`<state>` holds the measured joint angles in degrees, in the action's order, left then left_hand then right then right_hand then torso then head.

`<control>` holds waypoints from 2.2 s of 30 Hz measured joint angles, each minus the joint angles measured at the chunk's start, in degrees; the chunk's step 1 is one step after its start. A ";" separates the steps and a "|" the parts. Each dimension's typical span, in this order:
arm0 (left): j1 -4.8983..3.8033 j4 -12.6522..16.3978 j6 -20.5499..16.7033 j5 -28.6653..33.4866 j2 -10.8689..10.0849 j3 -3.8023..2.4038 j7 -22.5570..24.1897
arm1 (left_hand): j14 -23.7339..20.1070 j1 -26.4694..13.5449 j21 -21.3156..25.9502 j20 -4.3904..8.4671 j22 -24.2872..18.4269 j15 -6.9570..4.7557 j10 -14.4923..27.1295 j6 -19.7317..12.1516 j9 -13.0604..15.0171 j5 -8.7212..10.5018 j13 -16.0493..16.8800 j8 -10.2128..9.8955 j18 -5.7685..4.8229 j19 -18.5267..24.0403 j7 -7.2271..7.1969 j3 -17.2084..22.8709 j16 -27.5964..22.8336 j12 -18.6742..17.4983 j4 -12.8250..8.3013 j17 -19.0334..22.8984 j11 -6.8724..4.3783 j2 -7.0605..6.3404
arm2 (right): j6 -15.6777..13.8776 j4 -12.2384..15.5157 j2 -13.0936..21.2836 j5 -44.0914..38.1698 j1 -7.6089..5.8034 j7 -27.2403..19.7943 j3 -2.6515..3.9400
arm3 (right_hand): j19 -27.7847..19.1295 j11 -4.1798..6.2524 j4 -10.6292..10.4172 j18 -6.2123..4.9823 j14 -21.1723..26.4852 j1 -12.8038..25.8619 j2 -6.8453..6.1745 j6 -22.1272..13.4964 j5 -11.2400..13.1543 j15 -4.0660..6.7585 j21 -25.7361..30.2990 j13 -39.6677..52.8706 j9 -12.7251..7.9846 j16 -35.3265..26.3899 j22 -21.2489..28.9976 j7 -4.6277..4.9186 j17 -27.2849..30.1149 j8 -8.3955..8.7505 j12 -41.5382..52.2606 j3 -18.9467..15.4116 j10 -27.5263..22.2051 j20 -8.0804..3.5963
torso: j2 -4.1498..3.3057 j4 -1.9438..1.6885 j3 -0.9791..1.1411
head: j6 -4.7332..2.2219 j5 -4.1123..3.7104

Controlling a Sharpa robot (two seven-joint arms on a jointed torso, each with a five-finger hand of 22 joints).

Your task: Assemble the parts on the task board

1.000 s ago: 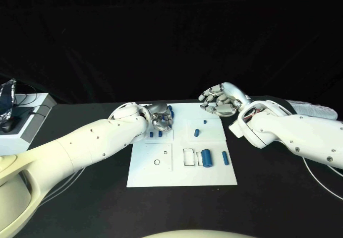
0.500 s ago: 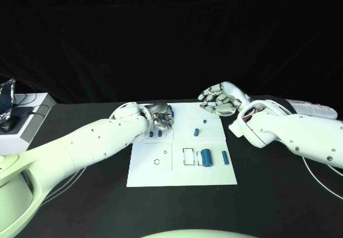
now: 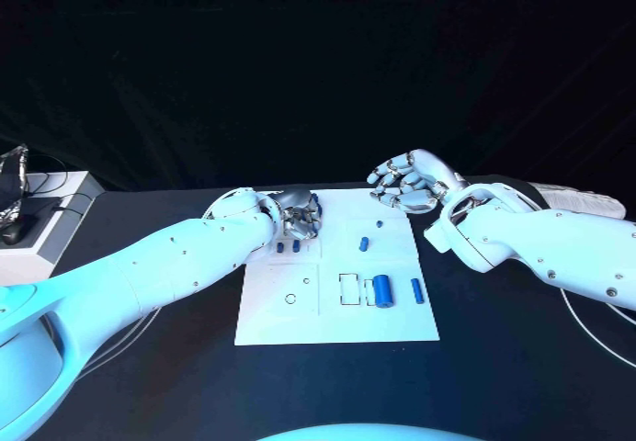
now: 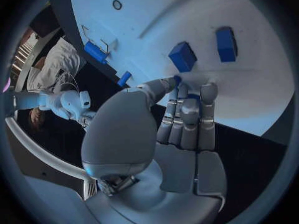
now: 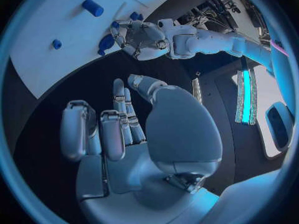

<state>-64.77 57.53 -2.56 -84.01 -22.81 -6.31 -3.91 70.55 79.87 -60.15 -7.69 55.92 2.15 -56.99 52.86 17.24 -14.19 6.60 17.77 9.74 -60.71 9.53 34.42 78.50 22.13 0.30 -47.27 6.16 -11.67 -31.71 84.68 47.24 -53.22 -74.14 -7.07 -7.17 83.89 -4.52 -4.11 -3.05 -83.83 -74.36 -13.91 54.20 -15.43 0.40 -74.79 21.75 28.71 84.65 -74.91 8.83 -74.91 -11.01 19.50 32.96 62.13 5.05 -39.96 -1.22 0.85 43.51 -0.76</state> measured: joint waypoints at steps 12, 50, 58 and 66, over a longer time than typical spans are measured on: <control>-0.03 -0.34 -0.08 0.03 0.14 0.01 -0.02 | 0.41 0.44 -1.16 0.00 1.15 0.00 -0.29 0.20 0.00 0.00 0.04 0.00 0.00 -0.41 0.20 0.54 0.27 0.01 -0.54 -0.53 0.07 0.45 | -0.01 0.00 0.02 0.00 -0.02 -0.02 0.01 | 0.00 -0.02 0.00 0.00 0.00 0.00 0.00 -0.01 0.00 0.00 0.00 -0.10 -0.01 0.00 0.00 -0.01 0.00 0.00 0.00 0.00 0.03 0.00 | -0.02 -0.03 0.04 | 0.19 -0.14; 0.08 -0.95 -4.97 0.19 0.34 1.76 2.77 | 3.98 -0.02 -6.49 1.03 6.50 -1.33 -5.29 4.43 0.73 0.06 0.67 0.88 -0.93 -4.32 -0.95 0.84 2.38 -0.83 -0.86 -3.80 -1.25 0.92 | -0.04 0.24 0.16 0.01 -0.08 -0.07 0.03 | 0.00 -0.10 0.00 0.00 0.00 0.00 0.00 0.13 0.00 0.00 0.00 -0.09 0.03 0.00 -0.04 0.12 0.00 0.00 0.01 0.00 0.10 0.00 | 0.01 -0.05 0.01 | 0.59 0.03; 0.10 -0.05 -6.70 1.11 -0.41 1.72 3.71 | 4.19 -0.02 -6.75 1.03 6.71 -1.13 -5.28 4.50 0.74 -0.01 0.73 0.88 -0.93 -4.71 -1.01 1.00 2.38 -1.05 -1.02 -3.87 -1.25 0.91 | -0.05 0.24 0.21 0.01 -0.09 -0.08 0.04 | 0.00 -0.13 0.00 0.00 0.00 0.00 0.00 0.12 0.00 0.00 0.00 -0.09 0.03 0.00 -0.03 0.12 0.00 0.00 0.01 0.00 0.13 0.00 | 0.01 -0.05 0.01 | 0.53 0.07; 0.14 1.68 -7.57 2.12 -2.08 1.34 4.09 | 4.19 -0.04 -6.74 1.03 6.83 -1.13 -5.49 4.50 0.82 -0.01 0.72 0.88 -0.93 -4.71 -1.01 1.00 2.38 -1.06 -1.02 -3.99 -1.45 0.89 | -0.05 0.21 0.25 0.01 -0.09 -0.10 0.04 | 0.21 -0.13 0.00 -0.01 0.00 0.00 0.00 0.12 0.00 0.00 0.00 -0.51 0.02 0.00 -0.03 0.11 0.00 0.00 -0.41 0.00 0.13 0.21 | 0.03 -0.09 0.00 | 0.41 0.09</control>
<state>-64.63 59.22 -10.13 -81.89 -24.89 -4.97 0.18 74.74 79.84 -66.90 -6.66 62.76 1.02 -62.48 57.36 18.05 -14.19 7.32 18.65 8.81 -65.42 8.52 35.42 80.88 21.07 -0.72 -51.26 4.71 -10.78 -31.76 84.88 47.49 -53.20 -74.22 -7.17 -7.13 84.10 -4.65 -4.11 -3.05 -83.83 -74.36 -13.91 54.32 -15.42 0.40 -74.79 21.24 28.73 84.65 -74.94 8.94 -74.91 -11.02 19.09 32.97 62.27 5.26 -39.94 -1.31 0.85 43.91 -0.67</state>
